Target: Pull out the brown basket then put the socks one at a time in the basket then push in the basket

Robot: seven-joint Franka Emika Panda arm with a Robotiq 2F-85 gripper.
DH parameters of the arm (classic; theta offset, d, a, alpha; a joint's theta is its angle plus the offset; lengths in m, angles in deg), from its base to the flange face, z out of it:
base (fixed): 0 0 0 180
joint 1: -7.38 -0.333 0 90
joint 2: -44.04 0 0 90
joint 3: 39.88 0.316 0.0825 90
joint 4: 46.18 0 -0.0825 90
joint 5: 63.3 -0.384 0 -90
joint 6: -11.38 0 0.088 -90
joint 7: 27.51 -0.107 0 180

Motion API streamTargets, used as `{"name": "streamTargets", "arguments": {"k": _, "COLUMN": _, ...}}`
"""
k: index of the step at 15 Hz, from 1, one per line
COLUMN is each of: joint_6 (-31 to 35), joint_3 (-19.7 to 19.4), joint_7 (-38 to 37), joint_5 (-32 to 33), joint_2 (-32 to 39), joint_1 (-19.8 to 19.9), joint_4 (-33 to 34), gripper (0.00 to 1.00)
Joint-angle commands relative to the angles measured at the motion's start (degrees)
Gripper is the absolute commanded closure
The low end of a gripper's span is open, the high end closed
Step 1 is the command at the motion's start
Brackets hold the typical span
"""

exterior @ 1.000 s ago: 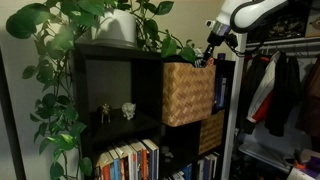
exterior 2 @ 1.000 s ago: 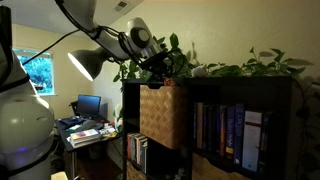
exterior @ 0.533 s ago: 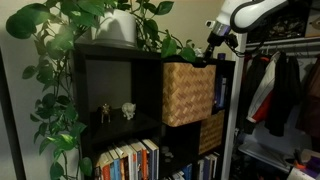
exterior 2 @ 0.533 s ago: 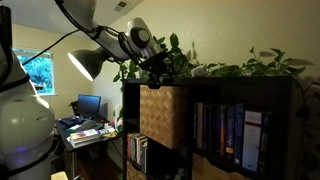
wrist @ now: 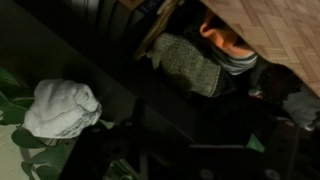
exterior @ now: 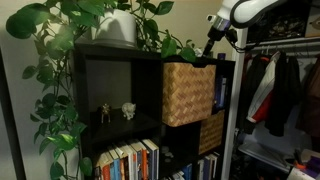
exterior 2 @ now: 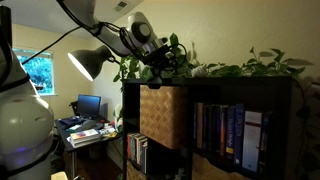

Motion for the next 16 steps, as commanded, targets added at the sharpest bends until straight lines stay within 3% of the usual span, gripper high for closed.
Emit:
{"name": "streamTargets", "arguments": {"k": 1, "joint_6": 0.67, "joint_3": -0.57, "joint_7": -2.97, "joint_5": 1.2, "joint_2": -0.44, "joint_1": 2.21, "joint_4": 1.68, "gripper": 0.0}}
{"name": "streamTargets", "arguments": {"k": 7, "joint_6": 2.49, "joint_3": -0.16, "joint_7": -11.43, "joint_5": 1.19, "joint_2": 0.26, "joint_1": 6.03, "joint_4": 4.93, "gripper": 0.0}}
{"name": "streamTargets", "arguments": {"k": 16, "joint_6": 14.22, "joint_3": 0.02, "joint_7": -19.51, "joint_5": 2.08, "joint_2": 7.62, "joint_1": 10.14, "joint_4": 6.08, "gripper": 0.0}}
